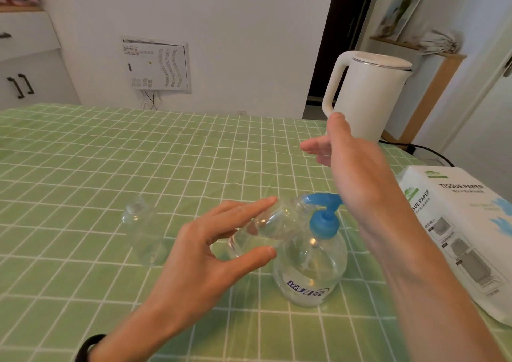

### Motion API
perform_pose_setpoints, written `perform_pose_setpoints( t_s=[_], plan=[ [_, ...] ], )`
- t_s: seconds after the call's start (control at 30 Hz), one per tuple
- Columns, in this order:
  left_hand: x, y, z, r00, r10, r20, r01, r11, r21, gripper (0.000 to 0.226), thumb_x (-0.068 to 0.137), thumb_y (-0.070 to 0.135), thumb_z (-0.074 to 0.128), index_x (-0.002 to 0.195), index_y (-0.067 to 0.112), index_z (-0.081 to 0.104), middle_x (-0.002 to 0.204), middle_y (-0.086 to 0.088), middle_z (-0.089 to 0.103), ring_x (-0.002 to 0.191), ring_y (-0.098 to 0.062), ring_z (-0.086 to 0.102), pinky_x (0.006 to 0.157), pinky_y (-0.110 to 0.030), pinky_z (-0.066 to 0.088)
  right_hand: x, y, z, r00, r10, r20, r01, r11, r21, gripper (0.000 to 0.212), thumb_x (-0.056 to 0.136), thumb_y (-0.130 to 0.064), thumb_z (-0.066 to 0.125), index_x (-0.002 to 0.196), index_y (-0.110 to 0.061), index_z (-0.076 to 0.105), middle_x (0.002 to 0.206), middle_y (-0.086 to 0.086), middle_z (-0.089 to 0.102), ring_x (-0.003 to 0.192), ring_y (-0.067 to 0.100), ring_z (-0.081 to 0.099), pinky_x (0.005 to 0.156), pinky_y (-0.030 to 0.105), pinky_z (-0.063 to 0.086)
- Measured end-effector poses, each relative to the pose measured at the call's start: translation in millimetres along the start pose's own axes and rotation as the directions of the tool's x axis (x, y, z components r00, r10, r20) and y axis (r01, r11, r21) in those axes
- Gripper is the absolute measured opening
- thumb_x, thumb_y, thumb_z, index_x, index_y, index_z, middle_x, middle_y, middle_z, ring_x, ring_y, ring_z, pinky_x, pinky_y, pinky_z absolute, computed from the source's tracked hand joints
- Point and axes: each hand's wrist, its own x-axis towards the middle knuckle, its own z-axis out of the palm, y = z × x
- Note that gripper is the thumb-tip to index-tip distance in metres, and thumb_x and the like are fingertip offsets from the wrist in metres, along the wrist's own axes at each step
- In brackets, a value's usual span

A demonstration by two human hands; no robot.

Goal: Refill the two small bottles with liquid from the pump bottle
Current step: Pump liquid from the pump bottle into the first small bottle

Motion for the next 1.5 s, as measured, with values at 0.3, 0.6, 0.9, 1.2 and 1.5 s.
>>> perform_pose_setpoints(
  t_s=[0.3, 0.6, 0.9, 1.2, 1.5],
  plan=[
    [1, -1, 1, 1.0, 0.005, 0.015, -0.005, 1.0, 0.0, 0.059, 0.078, 0.047, 0.079, 0.135, 0.052, 0.064, 0.123, 0.02, 0.073, 0.116, -0.017, 0.069, 0.097, -0.032, 0.054, 5, 12, 5, 0.989, 0.09, 0.12, -0.076, 0.99, -0.116, 0.033, 0.102, -0.034, 0.048, 0.095, -0.029, 0.08, 0.099, 0.001, 0.079, 0.096, 0.015, 0.072, 0.069, 0.024, 0.046],
    [-3, -5, 2, 1.0, 0.012, 0.013, -0.012, 1.0, 0.026, 0.058, 0.078, 0.046, 0.08, 0.133, 0.056, 0.064, 0.126, 0.023, 0.072, 0.118, -0.01, 0.069, 0.099, -0.03, 0.056, -2, 16, 10, 0.978, 0.103, 0.18, -0.091, 0.993, -0.077, 0.033, 0.103, -0.022, 0.049, 0.09, -0.025, 0.079, 0.095, -0.012, 0.078, 0.097, 0.007, 0.07, 0.082, 0.028, 0.049],
    [-2, -2, 2, 1.0, 0.01, 0.01, -0.01, 1.0, 0.014, 0.058, 0.077, 0.046, 0.079, 0.132, 0.056, 0.064, 0.123, 0.021, 0.073, 0.114, -0.009, 0.069, 0.097, -0.021, 0.053, -2, 12, 8, 0.986, 0.053, 0.159, -0.039, 0.995, -0.09, 0.032, 0.1, -0.025, 0.052, 0.09, -0.015, 0.081, 0.096, -0.001, 0.081, 0.098, 0.021, 0.075, 0.081, 0.023, 0.053],
    [-1, -4, 2, 1.0, 0.006, 0.011, -0.006, 1.0, 0.006, 0.058, 0.077, 0.048, 0.078, 0.132, 0.055, 0.064, 0.122, 0.019, 0.074, 0.116, -0.015, 0.07, 0.098, -0.037, 0.057, -1, 13, 10, 0.973, 0.127, 0.193, -0.123, 0.992, -0.033, 0.033, 0.1, -0.016, 0.051, 0.087, -0.022, 0.081, 0.093, -0.01, 0.081, 0.104, 0.011, 0.073, 0.105, 0.039, 0.054],
    [-3, -3, 3, 1.0, -0.005, 0.004, 0.005, 1.0, 0.014, 0.057, 0.075, 0.048, 0.079, 0.13, 0.057, 0.066, 0.121, 0.015, 0.074, 0.111, -0.011, 0.07, 0.098, -0.028, 0.053, -8, 14, 11, 0.975, 0.1, 0.197, -0.082, 0.992, -0.099, 0.037, 0.096, -0.017, 0.048, 0.112, 0.011, 0.066, 0.118, 0.029, 0.068, 0.115, 0.047, 0.062, 0.1, 0.057, 0.052]
  ],
)
